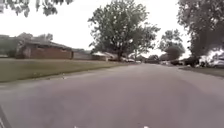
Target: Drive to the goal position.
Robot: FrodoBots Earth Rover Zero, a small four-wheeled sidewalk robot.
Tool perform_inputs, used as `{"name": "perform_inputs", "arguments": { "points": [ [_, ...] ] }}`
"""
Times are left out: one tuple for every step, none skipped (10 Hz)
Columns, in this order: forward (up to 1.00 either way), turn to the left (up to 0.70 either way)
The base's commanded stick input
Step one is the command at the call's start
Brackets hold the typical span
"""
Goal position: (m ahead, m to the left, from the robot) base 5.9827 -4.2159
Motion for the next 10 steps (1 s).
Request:
{"name": "perform_inputs", "arguments": {
  "points": [
    [0.7,0.12],
    [0.7,0.01],
    [0.7,0.01],
    [0.7,0.01],
    [0.7,0.01],
    [0.7,0.01],
    [0.7,0.01],
    [0.7,0.01],
    [0.7,0.01],
    [0.7,0.01]
  ]
}}
